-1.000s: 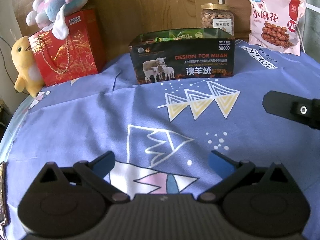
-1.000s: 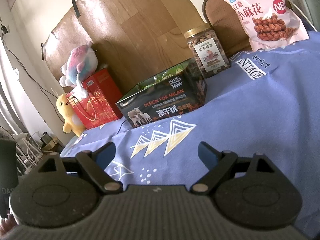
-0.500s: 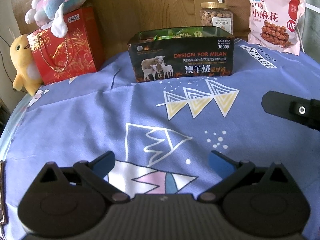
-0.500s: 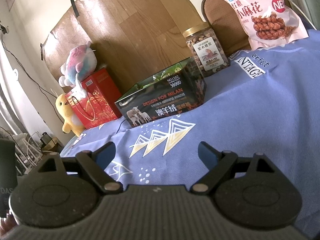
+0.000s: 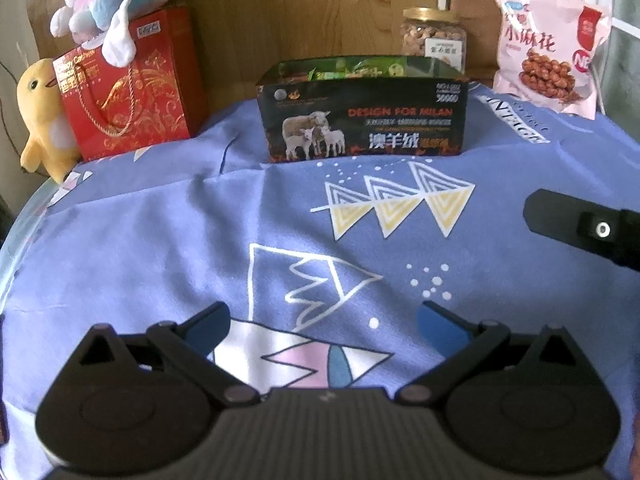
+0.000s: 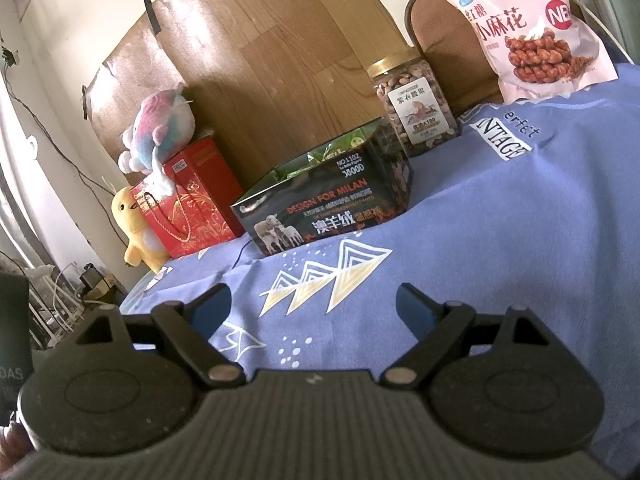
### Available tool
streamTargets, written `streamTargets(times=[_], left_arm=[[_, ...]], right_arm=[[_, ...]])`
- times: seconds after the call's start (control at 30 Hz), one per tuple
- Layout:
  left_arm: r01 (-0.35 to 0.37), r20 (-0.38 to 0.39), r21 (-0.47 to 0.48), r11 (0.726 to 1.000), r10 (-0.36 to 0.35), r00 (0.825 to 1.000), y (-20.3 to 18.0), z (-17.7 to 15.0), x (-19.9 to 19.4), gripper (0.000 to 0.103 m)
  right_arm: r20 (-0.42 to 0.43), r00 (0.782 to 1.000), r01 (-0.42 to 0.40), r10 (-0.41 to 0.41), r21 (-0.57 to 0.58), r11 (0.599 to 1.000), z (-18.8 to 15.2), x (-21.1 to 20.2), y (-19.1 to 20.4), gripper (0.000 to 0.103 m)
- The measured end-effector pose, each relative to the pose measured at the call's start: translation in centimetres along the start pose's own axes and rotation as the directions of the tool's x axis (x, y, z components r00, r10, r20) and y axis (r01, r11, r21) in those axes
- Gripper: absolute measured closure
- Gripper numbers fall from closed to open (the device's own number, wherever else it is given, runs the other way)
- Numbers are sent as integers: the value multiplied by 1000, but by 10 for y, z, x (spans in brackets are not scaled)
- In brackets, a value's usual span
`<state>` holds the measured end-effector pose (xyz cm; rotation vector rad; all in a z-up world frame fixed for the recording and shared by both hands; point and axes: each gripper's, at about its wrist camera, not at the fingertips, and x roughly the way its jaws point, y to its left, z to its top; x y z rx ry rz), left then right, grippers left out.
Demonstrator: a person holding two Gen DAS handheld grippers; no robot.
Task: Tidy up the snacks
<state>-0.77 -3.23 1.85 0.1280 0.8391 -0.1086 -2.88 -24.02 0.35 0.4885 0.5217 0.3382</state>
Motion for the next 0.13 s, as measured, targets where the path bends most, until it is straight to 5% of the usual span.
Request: streamTargets(times=[0.13], left_arm=[[-8,37,8,1000,8,999,-1,1,-7,0]], right_arm=[[10,1000,7,-7,-16,1000,0,0,3,12]])
